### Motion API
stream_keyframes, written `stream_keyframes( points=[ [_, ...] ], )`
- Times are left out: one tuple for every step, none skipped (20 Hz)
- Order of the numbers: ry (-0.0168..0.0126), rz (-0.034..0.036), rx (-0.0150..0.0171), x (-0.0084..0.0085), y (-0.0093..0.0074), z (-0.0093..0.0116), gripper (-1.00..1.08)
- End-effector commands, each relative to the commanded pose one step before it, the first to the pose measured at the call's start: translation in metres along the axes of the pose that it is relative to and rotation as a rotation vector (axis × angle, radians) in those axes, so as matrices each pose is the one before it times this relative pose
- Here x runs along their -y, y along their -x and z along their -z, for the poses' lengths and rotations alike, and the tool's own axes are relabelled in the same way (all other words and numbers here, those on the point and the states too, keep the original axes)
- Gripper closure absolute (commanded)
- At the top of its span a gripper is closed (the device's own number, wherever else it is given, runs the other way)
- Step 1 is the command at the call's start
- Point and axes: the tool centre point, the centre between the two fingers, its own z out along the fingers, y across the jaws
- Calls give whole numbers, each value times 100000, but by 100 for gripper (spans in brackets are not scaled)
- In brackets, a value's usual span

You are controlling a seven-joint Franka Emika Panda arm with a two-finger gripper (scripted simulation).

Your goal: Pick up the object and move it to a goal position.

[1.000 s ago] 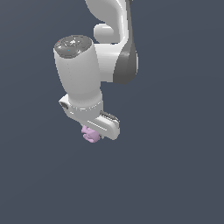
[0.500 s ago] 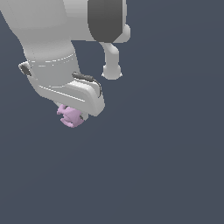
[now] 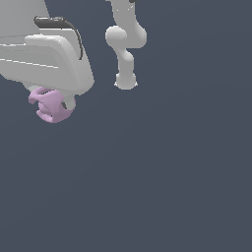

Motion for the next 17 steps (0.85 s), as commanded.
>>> stream_keyframes(
  points=[
    [-388,926,-235,-367,-412,1351,108],
    [-121,244,-109,-115,-141,418,108],
    [-108,214,-96,-103,-128,371,108],
    [-96,189,-85,-91,-115,329,108],
    [-88,171,-77,-77,-102,293,108],
    [-73,139,-63,-73,-95,253,108],
    [-60,113,-52,-67,-87,217,108],
    [-61,113,-52,-49,-72,195,108],
    [-54,97,-45,-41,-62,168,108],
    [-45,79,-37,-36,-55,141,108],
    [-32,55,-26,-35,-50,114,108],
    [-32,55,-26,-22,-39,98,108],
    [0,0,0,-42,-46,57,108],
    [-33,55,-26,-1,-17,69,108],
    [0,0,0,-22,-25,30,108],
    [0,0,0,-13,-15,18,108],
    [0,0,0,-4,-5,6,108]
  ],
)
